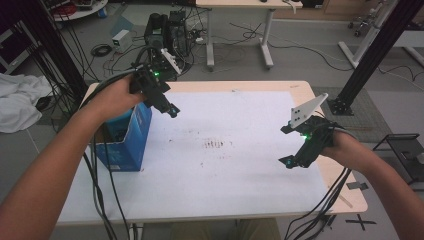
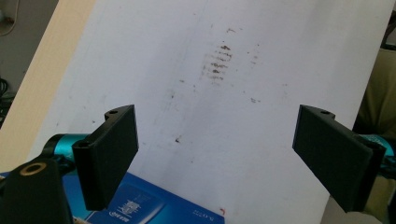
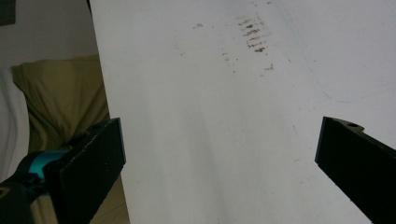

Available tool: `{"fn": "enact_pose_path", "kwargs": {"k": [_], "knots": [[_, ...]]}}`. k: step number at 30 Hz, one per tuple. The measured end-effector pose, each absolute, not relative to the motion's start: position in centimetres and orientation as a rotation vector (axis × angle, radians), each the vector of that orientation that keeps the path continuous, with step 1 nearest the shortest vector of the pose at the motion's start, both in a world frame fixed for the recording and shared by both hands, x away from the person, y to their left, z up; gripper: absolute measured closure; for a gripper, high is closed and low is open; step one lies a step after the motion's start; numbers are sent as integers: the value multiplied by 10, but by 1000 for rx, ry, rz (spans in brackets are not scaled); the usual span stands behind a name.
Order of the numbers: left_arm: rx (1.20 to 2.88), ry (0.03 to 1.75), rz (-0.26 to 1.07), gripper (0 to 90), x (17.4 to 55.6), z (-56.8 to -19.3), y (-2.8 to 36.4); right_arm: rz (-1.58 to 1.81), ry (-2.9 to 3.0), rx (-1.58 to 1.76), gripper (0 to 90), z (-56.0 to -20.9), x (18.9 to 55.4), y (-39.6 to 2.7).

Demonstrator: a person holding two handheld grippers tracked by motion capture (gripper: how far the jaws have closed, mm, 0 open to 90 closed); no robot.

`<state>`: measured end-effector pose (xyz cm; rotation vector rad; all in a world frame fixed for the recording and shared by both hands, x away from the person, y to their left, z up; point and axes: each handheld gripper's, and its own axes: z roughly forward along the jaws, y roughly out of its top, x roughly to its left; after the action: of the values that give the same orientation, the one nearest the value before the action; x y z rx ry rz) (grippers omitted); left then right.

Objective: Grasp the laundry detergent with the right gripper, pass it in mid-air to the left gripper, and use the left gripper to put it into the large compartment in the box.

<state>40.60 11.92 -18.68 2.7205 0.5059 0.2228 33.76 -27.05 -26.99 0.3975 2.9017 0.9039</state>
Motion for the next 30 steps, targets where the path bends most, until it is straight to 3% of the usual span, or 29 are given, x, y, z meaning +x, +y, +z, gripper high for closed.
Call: {"fn": "enact_pose_path", "kwargs": {"k": [14, 30], "knots": [[2677, 536, 200, 143, 414, -212, 95, 909, 2908, 407, 7, -271, 343, -272], [2720, 454, 163, 143, 417, -229, 76, 898, 2926, 415, 7, -274, 349, -272]]}}
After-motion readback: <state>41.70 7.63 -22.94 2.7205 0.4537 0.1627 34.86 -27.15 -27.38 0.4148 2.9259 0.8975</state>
